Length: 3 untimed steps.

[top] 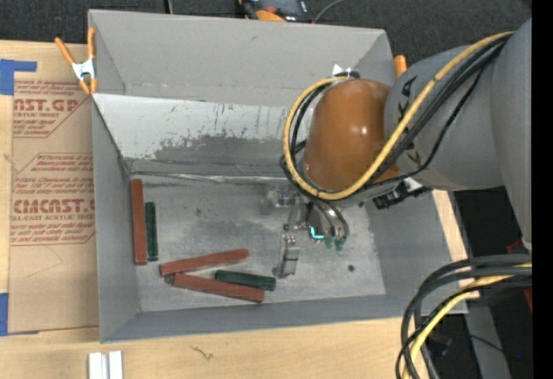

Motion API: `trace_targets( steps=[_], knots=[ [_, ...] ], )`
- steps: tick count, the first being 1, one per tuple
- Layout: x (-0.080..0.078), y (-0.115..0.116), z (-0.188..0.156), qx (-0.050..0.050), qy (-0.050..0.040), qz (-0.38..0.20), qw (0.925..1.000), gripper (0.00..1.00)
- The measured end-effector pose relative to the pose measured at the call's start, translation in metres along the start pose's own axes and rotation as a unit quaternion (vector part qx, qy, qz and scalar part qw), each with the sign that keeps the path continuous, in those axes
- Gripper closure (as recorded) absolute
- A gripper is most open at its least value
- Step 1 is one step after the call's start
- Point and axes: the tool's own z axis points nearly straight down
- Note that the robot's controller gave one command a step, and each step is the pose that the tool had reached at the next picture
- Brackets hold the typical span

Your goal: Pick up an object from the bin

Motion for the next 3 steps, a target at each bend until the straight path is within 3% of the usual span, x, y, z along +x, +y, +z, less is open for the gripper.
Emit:
trace_targets(
  steps=[1,2,3],
  knots=[
    [0.03,0.042,0.076,0.0,0.0006,-0.009,1.0,0.0],
    [0.025,0.04,0.069,0.0,-0.004,-0.007,1.0,1.0],
    [0.015,0.086,-0.053,0.001,-0.0069,-0.224,0.9745,1.0]
  ],
)
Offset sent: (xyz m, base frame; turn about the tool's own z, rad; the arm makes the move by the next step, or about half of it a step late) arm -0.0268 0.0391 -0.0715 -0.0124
